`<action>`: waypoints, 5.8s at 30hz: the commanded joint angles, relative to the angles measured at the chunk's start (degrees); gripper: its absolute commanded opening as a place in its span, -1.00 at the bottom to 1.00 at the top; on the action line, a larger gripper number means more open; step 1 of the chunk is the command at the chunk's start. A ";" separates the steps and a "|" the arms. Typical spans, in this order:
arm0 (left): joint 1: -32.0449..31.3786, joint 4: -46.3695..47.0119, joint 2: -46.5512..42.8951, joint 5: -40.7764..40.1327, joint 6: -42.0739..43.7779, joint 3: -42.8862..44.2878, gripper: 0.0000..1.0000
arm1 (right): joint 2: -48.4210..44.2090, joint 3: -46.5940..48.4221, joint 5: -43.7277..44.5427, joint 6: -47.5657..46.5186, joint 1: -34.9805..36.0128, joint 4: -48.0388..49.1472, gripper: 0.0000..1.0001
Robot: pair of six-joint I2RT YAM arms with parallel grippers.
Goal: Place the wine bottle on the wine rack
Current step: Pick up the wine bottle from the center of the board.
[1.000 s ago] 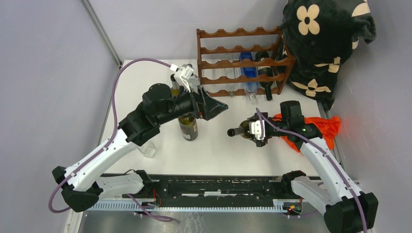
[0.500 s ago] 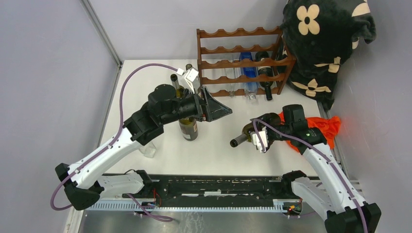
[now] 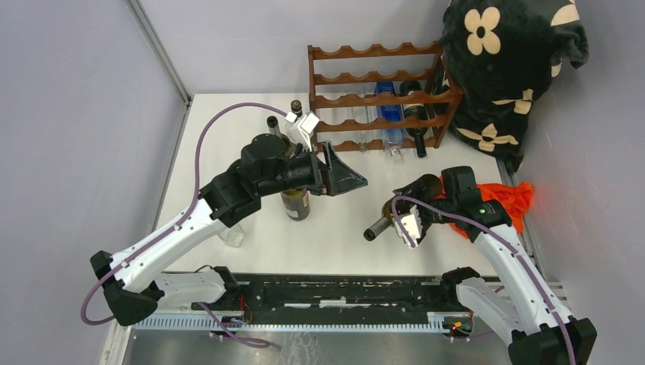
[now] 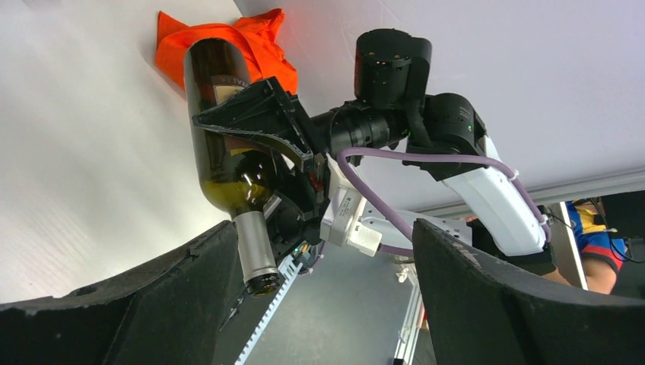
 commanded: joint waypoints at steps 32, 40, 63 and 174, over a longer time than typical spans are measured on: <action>-6.53 4.73 6.85 -5.86 4.08 3.38 0.79 | -3.61 6.96 5.30 -17.59 -0.17 3.10 -1.00; -7.06 4.30 3.72 -6.85 3.85 -0.25 0.78 | -3.58 7.52 3.95 -19.19 -0.18 4.22 -1.00; -7.80 5.54 0.79 -8.34 -2.22 -0.94 0.98 | 3.13 16.58 2.88 -30.06 0.96 -0.04 -1.00; -9.20 2.46 -7.88 -7.86 27.15 -23.71 -0.96 | 9.92 12.29 -14.13 79.03 9.62 55.00 0.96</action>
